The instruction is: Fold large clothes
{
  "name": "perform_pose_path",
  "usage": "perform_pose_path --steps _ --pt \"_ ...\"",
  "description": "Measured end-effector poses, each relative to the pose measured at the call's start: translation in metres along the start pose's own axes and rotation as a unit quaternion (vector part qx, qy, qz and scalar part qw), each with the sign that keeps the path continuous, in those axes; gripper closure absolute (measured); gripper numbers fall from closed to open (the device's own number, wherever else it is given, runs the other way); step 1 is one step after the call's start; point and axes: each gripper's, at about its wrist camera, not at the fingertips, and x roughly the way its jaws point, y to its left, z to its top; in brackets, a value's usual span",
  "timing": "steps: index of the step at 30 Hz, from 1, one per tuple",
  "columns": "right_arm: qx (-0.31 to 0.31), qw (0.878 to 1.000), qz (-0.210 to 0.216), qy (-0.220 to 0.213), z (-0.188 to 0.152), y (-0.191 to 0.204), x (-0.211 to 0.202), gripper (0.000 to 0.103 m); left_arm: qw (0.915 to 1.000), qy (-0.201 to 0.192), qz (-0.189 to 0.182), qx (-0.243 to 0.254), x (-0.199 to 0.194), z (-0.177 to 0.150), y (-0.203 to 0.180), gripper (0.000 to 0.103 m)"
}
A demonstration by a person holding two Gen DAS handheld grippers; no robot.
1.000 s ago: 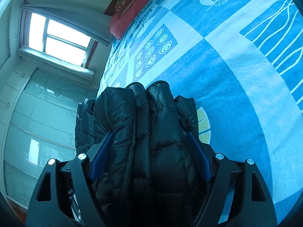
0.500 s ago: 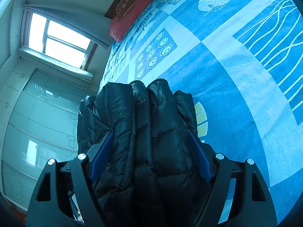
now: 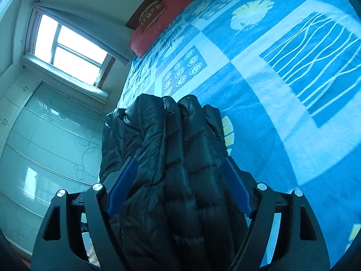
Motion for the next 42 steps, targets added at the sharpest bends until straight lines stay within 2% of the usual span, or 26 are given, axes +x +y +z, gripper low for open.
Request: perform_pose_path --steps 4,8,15,19,24,33,37,42 --pt "-0.043 0.996 -0.068 -0.033 -0.026 0.016 -0.037 0.025 0.9986 -0.024 0.034 0.033 -0.032 -0.030 -0.006 0.017" --pt "-0.082 0.987 -0.133 -0.049 -0.057 0.032 -0.069 0.025 0.9958 -0.033 0.070 0.048 -0.056 -0.061 -0.007 0.017" --pt "-0.155 0.965 -0.202 -0.070 -0.113 0.060 -0.108 0.022 0.9846 -0.068 0.126 0.100 -0.102 -0.106 -0.019 0.017" --pt "-0.190 0.954 -0.214 -0.085 -0.139 0.079 -0.123 0.018 0.9755 -0.097 0.150 0.129 -0.127 -0.128 -0.034 0.017" --pt "-0.230 0.942 -0.227 -0.094 -0.162 0.100 -0.135 0.015 0.9640 -0.114 0.167 0.173 -0.143 -0.151 -0.057 0.017" --pt "-0.267 0.932 -0.219 -0.110 -0.188 0.126 -0.151 0.011 0.9487 -0.144 0.175 0.220 -0.162 -0.181 -0.084 0.017" --pt "-0.284 0.925 -0.221 -0.120 -0.197 0.134 -0.154 0.010 0.9506 -0.139 0.174 0.216 -0.162 -0.185 -0.083 0.017" --pt "-0.285 0.926 -0.218 -0.121 -0.200 0.135 -0.155 0.009 0.9528 -0.135 0.174 0.208 -0.161 -0.189 -0.079 0.017"
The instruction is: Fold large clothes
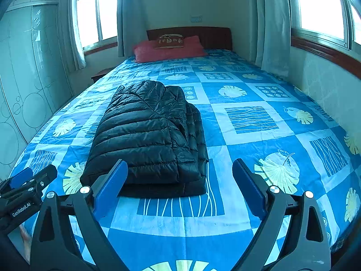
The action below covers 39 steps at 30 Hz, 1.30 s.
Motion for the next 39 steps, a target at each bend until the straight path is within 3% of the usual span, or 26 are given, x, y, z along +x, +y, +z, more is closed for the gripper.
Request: perform_pose_path --steps 20,39 --pt "0.005 1.000 0.001 -0.007 -0.0018 0.0005 -0.0061 0.009 1.0000 0.001 -0.003 -0.009 -0.0021 -0.0053 -0.0010 0.017" --pt "0.007 1.000 0.003 -0.007 -0.0025 0.0009 -0.0070 0.009 0.9996 -0.011 0.025 0.004 -0.0022 -0.0075 -0.0028 0.016"
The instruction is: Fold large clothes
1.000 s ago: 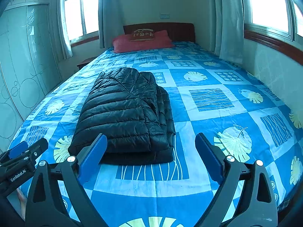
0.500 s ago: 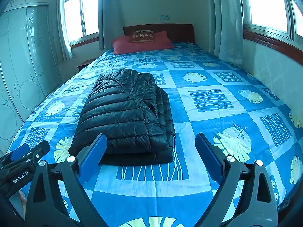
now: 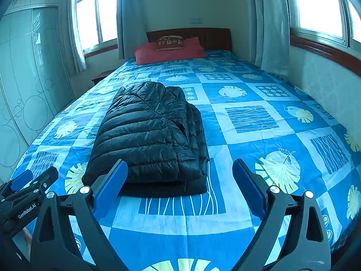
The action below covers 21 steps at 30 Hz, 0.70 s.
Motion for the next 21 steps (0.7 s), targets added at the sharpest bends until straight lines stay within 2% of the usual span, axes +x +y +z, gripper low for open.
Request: perform_pose_path --steps 6,21 --pt "0.000 1.000 0.002 -0.001 -0.0006 0.0001 0.0004 0.009 0.9998 -0.005 0.015 0.010 -0.0014 0.0004 -0.0018 0.016" --pt "-0.002 1.000 0.002 -0.004 -0.0014 0.0029 -0.0003 0.009 0.9998 -0.003 0.019 0.002 -0.0040 0.0021 -0.0016 0.017"
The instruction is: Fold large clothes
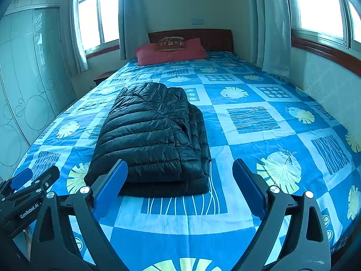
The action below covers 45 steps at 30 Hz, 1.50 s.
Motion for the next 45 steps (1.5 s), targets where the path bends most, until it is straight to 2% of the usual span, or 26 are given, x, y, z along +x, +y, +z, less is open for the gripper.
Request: perform_pose_path --steps 6,12,18,23,26,29,33,35,38,45 --pt "0.000 1.000 0.000 0.001 0.000 0.001 0.000 0.009 0.9999 -0.006 -0.001 0.009 0.000 -0.002 -0.002 0.016" --pt "0.000 1.000 0.001 0.004 -0.001 0.003 0.002 0.009 0.9997 0.005 0.011 0.019 0.007 -0.003 -0.007 0.017" --pt "0.001 1.000 0.003 0.013 -0.004 0.004 0.010 0.009 0.9999 0.013 -0.003 -0.006 0.012 -0.004 -0.003 0.016" --pt "0.003 1.000 0.002 0.020 -0.007 0.001 0.016 0.009 0.9998 0.017 0.004 -0.010 0.020 -0.007 0.001 0.016" --pt "0.005 1.000 0.001 0.021 -0.007 -0.003 0.019 0.009 0.9995 0.013 0.026 -0.007 0.026 -0.005 0.005 0.016" --pt "0.011 1.000 -0.005 0.023 -0.005 -0.013 0.026 0.009 0.9987 0.036 0.025 -0.026 0.044 0.000 0.021 0.016" --pt "0.029 0.999 -0.028 0.036 -0.002 -0.044 0.047 0.009 0.9946 0.078 0.037 -0.057 0.084 0.006 0.054 0.016" --pt "0.043 0.997 -0.043 0.047 0.001 -0.071 0.064 0.009 0.9891 0.108 0.055 -0.084 0.112 0.010 0.079 0.016" --pt "0.065 0.993 -0.070 0.064 0.002 -0.115 0.090 0.009 0.9811 0.122 0.102 -0.110 0.150 0.020 0.122 0.016" --pt "0.128 0.968 -0.195 0.091 -0.003 -0.251 0.151 0.009 0.9562 0.104 0.234 -0.141 0.221 0.058 0.216 0.016"
